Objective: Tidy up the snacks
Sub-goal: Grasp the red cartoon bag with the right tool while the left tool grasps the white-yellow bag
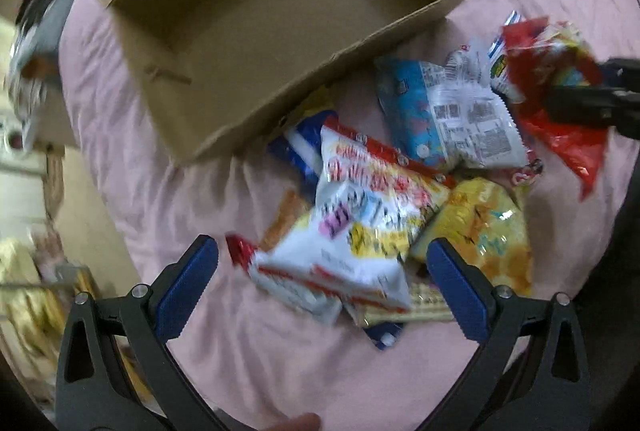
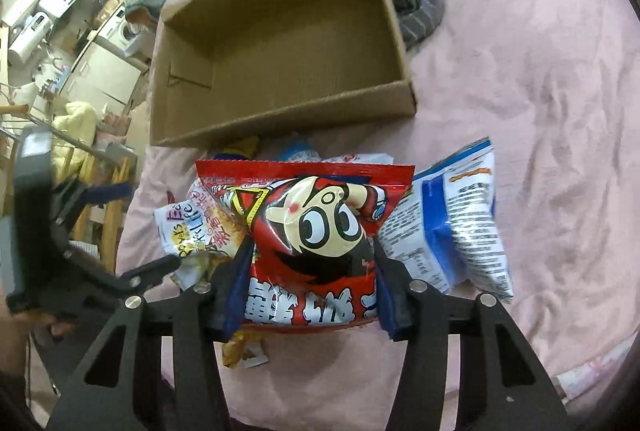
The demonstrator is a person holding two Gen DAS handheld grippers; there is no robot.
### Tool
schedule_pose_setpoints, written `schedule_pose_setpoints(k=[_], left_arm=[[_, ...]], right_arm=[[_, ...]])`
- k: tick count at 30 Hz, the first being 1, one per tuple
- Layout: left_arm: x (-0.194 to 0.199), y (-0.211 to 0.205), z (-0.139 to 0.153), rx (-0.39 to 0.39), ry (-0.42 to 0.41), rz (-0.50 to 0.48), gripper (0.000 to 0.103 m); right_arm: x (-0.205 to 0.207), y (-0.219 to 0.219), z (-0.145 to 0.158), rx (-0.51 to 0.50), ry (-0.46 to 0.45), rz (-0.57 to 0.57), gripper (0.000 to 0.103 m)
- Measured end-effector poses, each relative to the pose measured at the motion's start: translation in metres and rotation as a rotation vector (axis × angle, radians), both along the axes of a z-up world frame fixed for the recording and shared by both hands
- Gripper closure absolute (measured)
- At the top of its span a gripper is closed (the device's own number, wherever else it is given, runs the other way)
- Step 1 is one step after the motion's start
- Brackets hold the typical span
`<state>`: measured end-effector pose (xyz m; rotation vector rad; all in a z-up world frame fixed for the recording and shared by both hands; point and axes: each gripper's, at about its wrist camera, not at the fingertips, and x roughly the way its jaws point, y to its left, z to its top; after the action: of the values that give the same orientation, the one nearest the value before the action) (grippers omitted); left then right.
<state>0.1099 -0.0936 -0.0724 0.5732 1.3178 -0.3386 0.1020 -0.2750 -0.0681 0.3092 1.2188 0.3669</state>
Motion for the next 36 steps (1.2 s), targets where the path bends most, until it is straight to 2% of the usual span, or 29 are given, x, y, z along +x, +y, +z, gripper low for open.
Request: schedule_pose_setpoints(k=[5, 11, 15, 17, 19, 22, 28, 36], left_arm=[[0.011, -0.021, -0.015, 0.049, 0.09, -0.098, 0.0], [0.003, -0.037, -0.034, 0.121, 0.131, -0.219, 0.002], [-0.003, -0.042, -0.04, 0.134, 0.158, -0.256, 0.044], [-0.006, -0.042, -0.041, 0.131, 0.148, -0.263, 0.046], [-0.009, -0.041, -0.038, 0.118, 0.144, -0.271, 0.053], [-0.014, -0.032, -0.031, 0.092, 0.131, -0.256, 0.057], [-0.023, -0.015, -0.002, 0.007, 0.114, -0.188, 0.058], [-0.023, 0.009, 0.046, -0.125, 0.036, -0.005, 0.057]], right_arm=[[-0.005, -0.016, 0.0, 0.014, -0.004, -0.02, 0.049], [-0.005, -0.009, 0.0, 0.025, -0.007, -0.024, 0.049], [-0.005, -0.011, 0.005, 0.029, -0.022, -0.019, 0.049], [-0.006, -0.012, 0.006, 0.033, -0.023, -0.02, 0.049], [-0.007, -0.013, 0.006, 0.034, -0.022, -0.017, 0.049], [-0.008, -0.012, 0.006, 0.038, -0.018, -0.006, 0.049], [-0.009, -0.01, 0.011, 0.043, -0.024, 0.011, 0.049], [-0.011, -0.01, 0.015, 0.064, -0.037, 0.022, 0.049]])
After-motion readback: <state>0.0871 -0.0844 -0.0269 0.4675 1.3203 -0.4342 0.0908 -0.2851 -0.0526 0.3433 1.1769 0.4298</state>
